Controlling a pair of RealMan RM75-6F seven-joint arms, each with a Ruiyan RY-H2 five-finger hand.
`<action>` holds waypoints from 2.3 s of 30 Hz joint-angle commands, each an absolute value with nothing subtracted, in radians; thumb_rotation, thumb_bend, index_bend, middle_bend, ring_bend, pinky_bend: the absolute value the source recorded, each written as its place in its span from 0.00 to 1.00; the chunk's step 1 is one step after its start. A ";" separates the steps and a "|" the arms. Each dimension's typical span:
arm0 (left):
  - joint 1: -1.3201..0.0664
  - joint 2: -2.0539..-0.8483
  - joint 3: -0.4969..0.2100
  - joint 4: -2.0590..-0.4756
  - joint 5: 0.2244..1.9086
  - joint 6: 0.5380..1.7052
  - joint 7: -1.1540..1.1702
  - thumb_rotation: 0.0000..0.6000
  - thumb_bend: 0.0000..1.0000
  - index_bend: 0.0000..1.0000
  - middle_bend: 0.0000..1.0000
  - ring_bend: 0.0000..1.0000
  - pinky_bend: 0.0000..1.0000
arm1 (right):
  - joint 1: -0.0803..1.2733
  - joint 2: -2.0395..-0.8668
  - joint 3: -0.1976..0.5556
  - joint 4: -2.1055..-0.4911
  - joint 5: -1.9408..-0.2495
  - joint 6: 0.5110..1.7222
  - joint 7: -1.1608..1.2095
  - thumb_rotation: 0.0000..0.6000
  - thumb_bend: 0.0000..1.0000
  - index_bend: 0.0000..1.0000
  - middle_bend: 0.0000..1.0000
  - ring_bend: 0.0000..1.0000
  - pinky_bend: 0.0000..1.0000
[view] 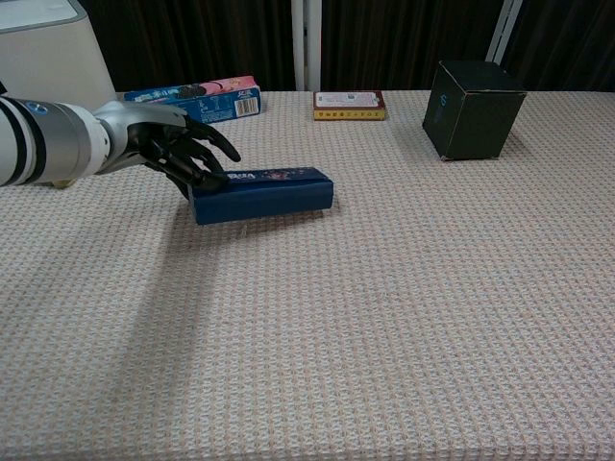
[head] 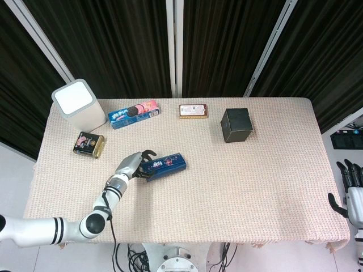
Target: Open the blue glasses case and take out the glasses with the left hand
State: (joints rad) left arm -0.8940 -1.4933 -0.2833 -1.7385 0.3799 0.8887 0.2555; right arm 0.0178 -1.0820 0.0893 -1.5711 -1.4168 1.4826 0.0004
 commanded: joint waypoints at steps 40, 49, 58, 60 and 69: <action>-0.866 -1.536 -0.209 -1.704 0.687 1.079 0.238 1.00 0.37 0.12 0.05 0.04 0.23 | 0.023 -1.087 0.092 -1.569 -1.407 1.477 -0.003 1.00 0.30 0.00 0.00 0.00 0.00; -0.822 -1.517 -0.049 -1.586 1.220 1.104 0.130 1.00 0.37 0.11 0.05 0.01 0.15 | 0.023 -1.090 0.091 -1.566 -1.410 1.479 -0.004 1.00 0.31 0.00 0.00 0.00 0.00; -0.837 -1.485 0.046 -1.527 1.470 1.044 0.084 1.00 0.37 0.32 0.05 0.00 0.11 | 0.022 -1.091 0.090 -1.570 -1.409 1.480 -0.009 1.00 0.31 0.00 0.00 0.00 0.00; -0.842 -1.484 0.057 -1.524 1.484 1.018 0.111 1.00 0.37 0.34 0.03 0.00 0.09 | 0.022 -1.092 0.091 -1.570 -1.409 1.480 -0.009 1.00 0.31 0.00 0.00 0.00 0.00; -0.852 -1.537 0.035 -1.489 1.479 0.958 0.209 1.00 0.36 0.28 0.00 0.00 0.01 | 0.022 -1.092 0.092 -1.569 -1.399 1.473 -0.007 1.00 0.31 0.00 0.00 0.00 0.00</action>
